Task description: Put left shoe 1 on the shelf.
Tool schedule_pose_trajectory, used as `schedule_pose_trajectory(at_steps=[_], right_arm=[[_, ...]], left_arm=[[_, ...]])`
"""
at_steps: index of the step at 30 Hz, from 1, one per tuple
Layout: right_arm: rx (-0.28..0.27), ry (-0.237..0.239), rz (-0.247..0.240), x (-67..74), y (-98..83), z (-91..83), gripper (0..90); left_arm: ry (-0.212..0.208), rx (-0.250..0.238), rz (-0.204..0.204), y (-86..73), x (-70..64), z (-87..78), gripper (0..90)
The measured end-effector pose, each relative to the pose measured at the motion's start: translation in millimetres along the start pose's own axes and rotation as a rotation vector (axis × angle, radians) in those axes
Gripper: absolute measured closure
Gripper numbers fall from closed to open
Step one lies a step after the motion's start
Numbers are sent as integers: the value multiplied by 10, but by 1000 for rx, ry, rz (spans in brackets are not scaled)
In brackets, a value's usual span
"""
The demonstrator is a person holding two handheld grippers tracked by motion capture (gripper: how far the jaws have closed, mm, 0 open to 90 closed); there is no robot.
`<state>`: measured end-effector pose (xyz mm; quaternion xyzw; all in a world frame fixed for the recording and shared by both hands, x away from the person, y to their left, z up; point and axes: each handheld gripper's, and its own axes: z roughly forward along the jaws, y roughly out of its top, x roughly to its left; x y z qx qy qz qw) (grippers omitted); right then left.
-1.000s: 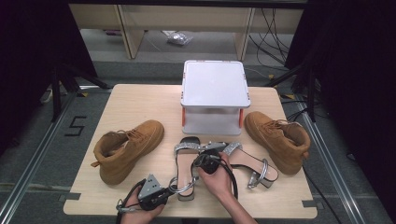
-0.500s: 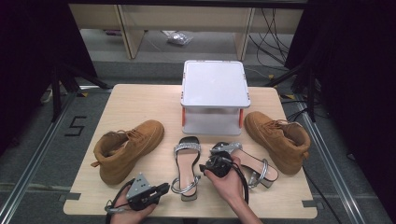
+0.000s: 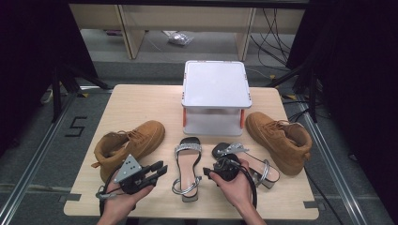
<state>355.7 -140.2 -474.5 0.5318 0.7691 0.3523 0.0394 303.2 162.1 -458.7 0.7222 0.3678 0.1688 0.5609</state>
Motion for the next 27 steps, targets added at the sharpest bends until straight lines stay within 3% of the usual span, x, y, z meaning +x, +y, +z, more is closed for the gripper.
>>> schedule_pose_trajectory(at_steps=[7, 10, 13, 16, 19, 22, 27], right_arm=[[17, 14, -10, 38, 59, -22, 505], [29, 22, -27, 67, 98, -4, 494], [47, 26, -12, 91, 112, -8, 487], [54, 22, -34, 117, 148, -7, 482], [44, 22, -26, 163, 185, -17, 476], [61, 35, -21, 223, 221, -24, 470], [77, 51, -55, 288, 289, 29, 462]], left_arm=[[3, -15, -9, 166, 79, 68, 702], [15, -19, -3, 310, 123, 150, 694], [24, -36, 22, 531, 203, 234, 691], [32, -48, 53, 767, 277, 311, 700], [44, -57, 53, 985, 345, 400, 737], [47, -37, 40, 1166, 402, 486, 788], [49, -43, 65, 1403, 405, 645, 862]])
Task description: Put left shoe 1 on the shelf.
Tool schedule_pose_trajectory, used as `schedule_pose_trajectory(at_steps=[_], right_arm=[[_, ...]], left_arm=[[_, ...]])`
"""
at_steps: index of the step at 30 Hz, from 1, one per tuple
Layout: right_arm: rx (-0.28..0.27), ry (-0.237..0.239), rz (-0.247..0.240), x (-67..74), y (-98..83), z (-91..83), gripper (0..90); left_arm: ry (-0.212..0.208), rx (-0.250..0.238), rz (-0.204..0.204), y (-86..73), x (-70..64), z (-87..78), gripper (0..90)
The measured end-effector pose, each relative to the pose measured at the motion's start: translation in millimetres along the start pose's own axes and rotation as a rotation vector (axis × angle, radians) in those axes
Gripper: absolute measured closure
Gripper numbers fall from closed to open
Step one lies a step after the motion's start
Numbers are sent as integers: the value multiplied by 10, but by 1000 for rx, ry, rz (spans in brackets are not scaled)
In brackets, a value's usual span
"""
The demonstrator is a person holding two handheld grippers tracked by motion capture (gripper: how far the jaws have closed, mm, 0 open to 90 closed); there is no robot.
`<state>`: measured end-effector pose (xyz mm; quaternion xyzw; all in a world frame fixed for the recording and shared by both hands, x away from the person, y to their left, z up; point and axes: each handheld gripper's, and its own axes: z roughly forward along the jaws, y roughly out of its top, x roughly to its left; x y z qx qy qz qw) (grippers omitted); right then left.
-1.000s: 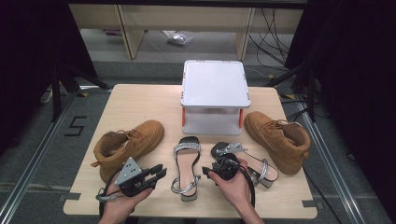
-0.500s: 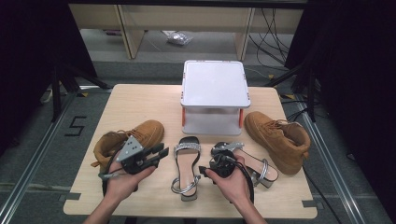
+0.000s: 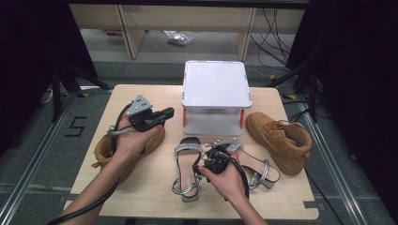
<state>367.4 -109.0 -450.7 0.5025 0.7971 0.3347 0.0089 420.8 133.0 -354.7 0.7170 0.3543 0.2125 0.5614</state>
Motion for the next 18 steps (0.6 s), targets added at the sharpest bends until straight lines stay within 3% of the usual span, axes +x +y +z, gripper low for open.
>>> schedule_pose_trajectory(at_steps=[4, 5, 8, 9, 13, 14, 16, 17, 18], right_arm=[[40, 13, 2, 117, 60, 74, 453], [56, 36, -23, 149, 85, 104, 451], [84, 63, -15, 223, 114, 147, 446], [118, 66, -27, 271, 140, 211, 446], [158, 20, 2, 326, 160, 276, 438], [146, 25, -33, 301, 164, 297, 429], [165, 1, 28, 341, 178, 294, 425], [160, -3, 2, 325, 182, 313, 422], [168, -7, 30, 348, 189, 305, 416]], left_arm=[[-10, 24, 27, 105, -13, 224, 880], [-16, 30, 24, 121, -9, 287, 879], [-23, 26, 40, 143, 6, 410, 858], [-26, 14, 38, 166, 28, 515, 852], [-18, 8, 22, 197, 36, 641, 821], [-17, 12, 28, 204, 38, 669, 814], [-14, 17, 25, 211, 40, 723, 797], [-9, 16, 27, 214, 43, 755, 783], [-6, 16, 30, 218, 49, 779, 766]])
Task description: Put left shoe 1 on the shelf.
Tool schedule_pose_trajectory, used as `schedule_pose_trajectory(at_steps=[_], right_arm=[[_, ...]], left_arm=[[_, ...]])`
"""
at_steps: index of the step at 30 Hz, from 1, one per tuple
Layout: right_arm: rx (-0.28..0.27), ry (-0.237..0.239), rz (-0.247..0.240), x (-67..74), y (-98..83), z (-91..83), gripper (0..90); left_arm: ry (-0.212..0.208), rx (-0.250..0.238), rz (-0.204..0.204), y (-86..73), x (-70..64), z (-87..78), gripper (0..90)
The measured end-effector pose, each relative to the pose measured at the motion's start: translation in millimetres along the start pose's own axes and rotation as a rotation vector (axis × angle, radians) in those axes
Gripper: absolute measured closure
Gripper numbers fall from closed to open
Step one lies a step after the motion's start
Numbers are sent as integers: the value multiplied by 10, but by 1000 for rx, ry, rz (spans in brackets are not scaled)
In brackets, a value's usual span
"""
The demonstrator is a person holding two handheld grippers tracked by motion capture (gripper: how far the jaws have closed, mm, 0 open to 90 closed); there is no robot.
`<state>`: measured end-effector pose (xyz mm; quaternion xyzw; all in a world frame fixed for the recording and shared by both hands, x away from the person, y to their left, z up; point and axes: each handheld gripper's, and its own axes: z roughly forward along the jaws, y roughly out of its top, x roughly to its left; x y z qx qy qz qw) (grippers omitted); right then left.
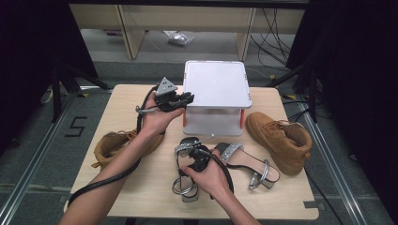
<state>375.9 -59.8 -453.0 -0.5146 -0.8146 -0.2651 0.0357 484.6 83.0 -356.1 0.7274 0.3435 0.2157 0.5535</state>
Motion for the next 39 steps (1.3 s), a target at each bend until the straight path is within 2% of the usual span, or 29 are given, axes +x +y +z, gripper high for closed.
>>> schedule_pose_trajectory(at_steps=[4, 6, 7, 8, 9, 10, 11, 12, 13, 14, 15, 16, 17, 20, 21, 22, 23, 25, 26, 27, 28, 29, 30, 32, 33, 34, 36, 38, 39], right_arm=[[-3, -18, 27, 38, 3, 12, 358], [-1, -51, 30, 48, 1, 21, 357], [-1, -47, 19, 50, -7, 20, 357], [8, -51, 38, 55, -8, 35, 354], [4, -55, 3, 34, -6, 47, 348], [19, -45, 33, 51, -7, 45, 345], [22, -69, 19, 47, -4, 70, 344], [33, -86, 42, 62, -3, 77, 344], [36, -81, 33, 62, -1, 94, 330], [55, -67, 69, 88, -1, 104, 318], [52, -99, 50, 65, 3, 133, 311], [49, -94, 33, 51, 8, 135, 308], [62, -85, 55, 65, 17, 147, 307], [69, -104, 56, 52, 35, 165, 299], [82, -101, 83, 58, 46, 166, 299], [78, -107, 51, 34, 52, 167, 300], [81, -94, 60, 33, 60, 161, 301], [87, -102, 49, 9, 73, 174, 301], [86, -93, 66, 16, 75, 180, 301], [126, -77, 170, 89, 88, 173, 304], [146, -69, 169, 86, 99, 166, 305], [127, -66, 143, 69, 101, 193, 306], [156, -53, 180, 86, 106, 192, 306], [174, -60, 175, 74, 113, 213, 302], [172, -49, 185, 72, 113, 235, 298], [145, -72, 141, 49, 111, 252, 296], [150, -63, 156, 50, 114, 264, 296], [150, -72, 144, 37, 116, 276, 298], [194, -62, 210, 78, 130, 263, 299]], left_arm=[[11, -3, -3, 10, 30, 59, 737], [13, 1, -7, 14, 40, 71, 735], [14, 3, -4, 14, 43, 78, 733], [16, 8, -3, 12, 46, 89, 733], [17, 11, -1, 10, 50, 98, 733], [17, 9, -9, 7, 54, 115, 733], [19, 10, -13, 5, 56, 123, 731], [20, 13, -17, 3, 59, 138, 731], [22, 15, -16, 0, 63, 150, 730], [24, 18, -15, -3, 64, 166, 729], [24, 20, -13, -5, 66, 178, 727], [26, 21, -17, -7, 71, 195, 726], [29, 20, -24, -7, 73, 206, 723], [34, 21, -33, -4, 83, 232, 717], [36, 23, -30, -4, 84, 238, 715], [39, 28, -33, -6, 81, 244, 713], [42, 30, -35, -8, 80, 252, 711], [45, 31, -41, -12, 82, 260, 709], [53, 33, -36, -14, 86, 267, 709], [63, 37, -34, -15, 87, 270, 709], [70, 43, -34, -22, 90, 280, 711], [73, 50, -37, -27, 92, 283, 716], [80, 59, -39, -39, 98, 291, 724], [85, 73, -41, -63, 107, 308, 746], [89, 77, -38, -69, 109, 313, 770], [97, 81, -36, -76, 112, 319, 782], [99, 92, -38, -90, 119, 332, 815], [101, 108, -29, -111, 122, 348, 846], [102, 114, -27, -120, 123, 355, 865]])
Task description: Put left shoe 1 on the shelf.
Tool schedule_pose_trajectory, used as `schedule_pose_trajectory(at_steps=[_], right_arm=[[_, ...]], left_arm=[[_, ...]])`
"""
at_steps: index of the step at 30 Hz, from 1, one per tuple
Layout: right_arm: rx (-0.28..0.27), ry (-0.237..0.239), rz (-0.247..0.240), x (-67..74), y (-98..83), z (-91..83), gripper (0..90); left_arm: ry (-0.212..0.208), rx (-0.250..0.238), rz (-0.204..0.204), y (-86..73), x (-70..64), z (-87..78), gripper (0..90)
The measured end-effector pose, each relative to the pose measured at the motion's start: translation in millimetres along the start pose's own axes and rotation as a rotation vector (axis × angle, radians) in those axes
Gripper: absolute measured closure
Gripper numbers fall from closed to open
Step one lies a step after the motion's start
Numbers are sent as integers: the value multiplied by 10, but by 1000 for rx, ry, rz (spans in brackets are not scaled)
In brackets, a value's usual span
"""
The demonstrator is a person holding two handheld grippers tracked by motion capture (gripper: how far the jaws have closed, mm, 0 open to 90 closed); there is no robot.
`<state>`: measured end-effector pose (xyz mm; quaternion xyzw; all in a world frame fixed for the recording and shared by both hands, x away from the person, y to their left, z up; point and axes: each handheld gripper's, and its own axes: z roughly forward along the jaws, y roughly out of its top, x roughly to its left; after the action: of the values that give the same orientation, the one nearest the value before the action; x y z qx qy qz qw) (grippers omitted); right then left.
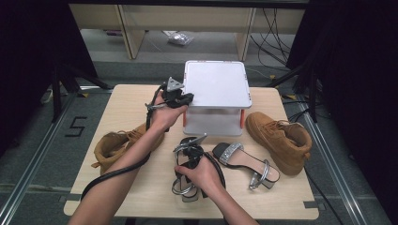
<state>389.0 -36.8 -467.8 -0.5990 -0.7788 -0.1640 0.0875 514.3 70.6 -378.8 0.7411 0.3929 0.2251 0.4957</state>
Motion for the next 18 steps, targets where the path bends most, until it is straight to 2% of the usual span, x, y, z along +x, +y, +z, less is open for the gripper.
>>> schedule_pose_trajectory(at_steps=[1, 2, 3, 4, 5, 6, 8, 10, 12, 13, 14, 15, 17, 18], right_arm=[[-28, 0, -52, -41, 8, 24, 301], [-22, 4, -47, -39, 12, 35, 302], [-25, -19, -65, -43, 19, 38, 302], [-32, -10, -61, -44, 20, 56, 310], [-41, -29, -96, -64, 30, 58, 319], [-18, 0, -59, -46, 35, 58, 323], [1, 4, -77, -72, 58, 45, 334], [15, -17, -106, -93, 62, 10, 362], [24, -15, -107, -103, 59, -2, 377], [56, -41, -128, -134, 32, -63, 408], [29, -74, -170, -163, 28, -72, 415], [51, -65, -149, -156, 14, -92, 419], [33, -104, -219, -198, 13, -106, 420], [39, -97, -209, -192, 8, -102, 419]], left_arm=[[-1, 1, -12, -14, 4, 7, 877], [0, -1, -19, -17, 4, 9, 889], [4, 2, -16, -13, -1, 8, 893], [7, 5, -15, -11, -7, 8, 895], [10, 6, -16, -7, -16, 11, 896], [10, 10, -13, -2, -14, 12, 896], [12, 23, -11, 6, -8, 8, 897], [13, 18, -8, 4, -15, 10, 896], [13, 16, -8, 1, -18, 11, 896], [13, 16, -6, 1, -19, 12, 896], [14, 18, -4, 3, -19, 10, 896], [14, 20, -3, 5, -17, 10, 897], [11, 20, -2, 7, -11, 8, 896], [11, 21, -1, 8, -9, 7, 896]])
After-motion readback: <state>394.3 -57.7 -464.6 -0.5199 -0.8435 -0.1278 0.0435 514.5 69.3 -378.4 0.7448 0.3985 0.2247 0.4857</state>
